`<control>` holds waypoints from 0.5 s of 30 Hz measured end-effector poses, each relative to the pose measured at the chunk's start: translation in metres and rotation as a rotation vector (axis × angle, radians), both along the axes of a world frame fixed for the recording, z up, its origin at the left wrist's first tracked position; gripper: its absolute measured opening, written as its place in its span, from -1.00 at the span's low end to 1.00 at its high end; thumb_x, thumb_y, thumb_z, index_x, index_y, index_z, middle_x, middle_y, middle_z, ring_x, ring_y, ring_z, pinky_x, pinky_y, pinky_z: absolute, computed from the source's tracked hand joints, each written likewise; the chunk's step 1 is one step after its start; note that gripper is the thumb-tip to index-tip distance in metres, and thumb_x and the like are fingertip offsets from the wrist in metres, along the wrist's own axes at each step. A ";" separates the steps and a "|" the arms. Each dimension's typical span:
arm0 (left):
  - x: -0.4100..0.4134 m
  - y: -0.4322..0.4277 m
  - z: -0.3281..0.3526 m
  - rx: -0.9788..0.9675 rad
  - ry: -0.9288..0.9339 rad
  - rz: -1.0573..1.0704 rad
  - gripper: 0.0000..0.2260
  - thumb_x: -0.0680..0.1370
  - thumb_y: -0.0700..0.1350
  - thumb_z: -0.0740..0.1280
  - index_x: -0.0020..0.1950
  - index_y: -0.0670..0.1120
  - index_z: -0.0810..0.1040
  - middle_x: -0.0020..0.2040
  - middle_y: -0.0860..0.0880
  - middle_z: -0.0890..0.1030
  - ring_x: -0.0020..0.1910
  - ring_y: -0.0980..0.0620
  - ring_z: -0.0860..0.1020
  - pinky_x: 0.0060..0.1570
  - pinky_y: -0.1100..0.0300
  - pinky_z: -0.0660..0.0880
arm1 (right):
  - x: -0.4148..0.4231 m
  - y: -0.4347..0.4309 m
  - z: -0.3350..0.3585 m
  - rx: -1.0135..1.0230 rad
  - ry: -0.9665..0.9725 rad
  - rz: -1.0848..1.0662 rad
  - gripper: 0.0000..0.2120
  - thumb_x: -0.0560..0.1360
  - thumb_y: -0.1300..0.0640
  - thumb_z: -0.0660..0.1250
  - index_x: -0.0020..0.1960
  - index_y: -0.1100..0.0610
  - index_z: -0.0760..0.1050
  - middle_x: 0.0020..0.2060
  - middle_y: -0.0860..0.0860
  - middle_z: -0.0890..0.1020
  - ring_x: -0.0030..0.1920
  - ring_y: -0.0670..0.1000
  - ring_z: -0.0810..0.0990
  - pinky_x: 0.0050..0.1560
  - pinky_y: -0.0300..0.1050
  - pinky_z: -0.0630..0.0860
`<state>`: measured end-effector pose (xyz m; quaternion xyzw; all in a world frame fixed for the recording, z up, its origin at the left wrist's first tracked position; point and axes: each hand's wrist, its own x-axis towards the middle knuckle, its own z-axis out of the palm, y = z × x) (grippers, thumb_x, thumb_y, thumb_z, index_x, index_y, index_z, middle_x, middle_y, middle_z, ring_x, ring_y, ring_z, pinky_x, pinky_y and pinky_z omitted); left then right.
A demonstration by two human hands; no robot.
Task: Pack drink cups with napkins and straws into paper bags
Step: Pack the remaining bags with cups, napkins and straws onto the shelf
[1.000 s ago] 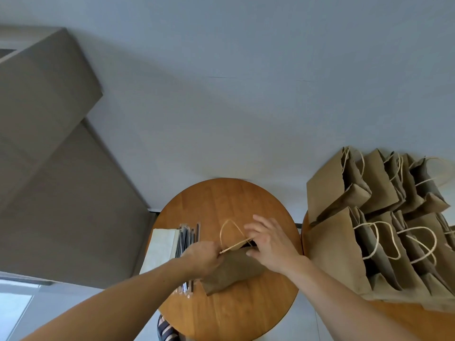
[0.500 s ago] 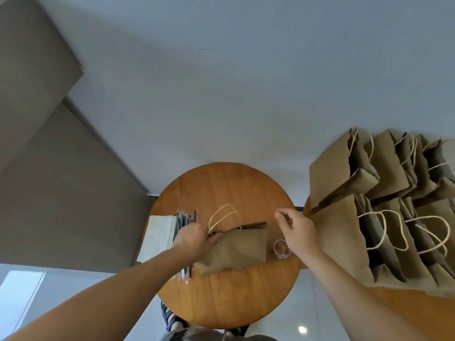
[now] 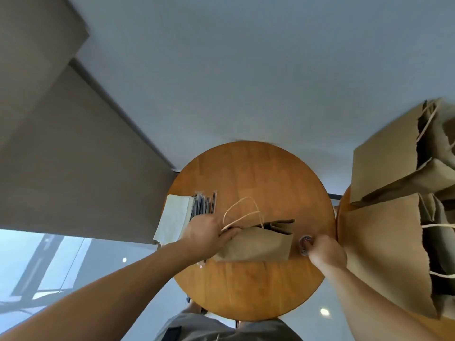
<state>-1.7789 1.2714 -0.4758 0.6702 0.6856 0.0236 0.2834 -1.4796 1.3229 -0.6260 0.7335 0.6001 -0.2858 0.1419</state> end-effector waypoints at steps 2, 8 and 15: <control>0.001 0.000 0.000 0.009 -0.021 0.008 -0.72 0.61 0.18 0.22 0.10 0.10 0.65 -0.13 0.05 0.67 -0.13 0.06 0.60 -0.10 0.14 0.52 | -0.003 0.001 -0.006 -0.015 -0.004 -0.025 -0.77 0.58 -0.06 0.28 -0.21 0.01 0.50 -0.31 -0.04 0.56 -0.31 -0.03 0.53 -0.38 -0.16 0.39; 0.000 -0.002 0.000 -0.007 -0.035 0.032 -0.73 0.60 0.17 0.22 0.08 0.11 0.66 -0.15 0.07 0.66 -0.15 0.09 0.58 -0.19 0.26 0.46 | -0.006 0.002 -0.015 0.007 0.015 -0.087 -0.68 0.60 -0.09 0.22 -0.25 0.03 0.49 -0.33 -0.01 0.56 -0.32 -0.01 0.53 -0.31 -0.15 0.46; 0.001 -0.001 0.001 0.006 -0.069 0.042 -0.75 0.60 0.18 0.23 0.06 0.12 0.66 -0.16 0.11 0.65 -0.20 0.15 0.55 -0.28 0.39 0.33 | -0.009 0.001 -0.017 0.015 0.061 -0.168 -0.62 0.61 -0.13 0.19 -0.26 0.06 0.53 -0.32 0.03 0.59 -0.26 0.06 0.58 -0.11 -0.03 0.60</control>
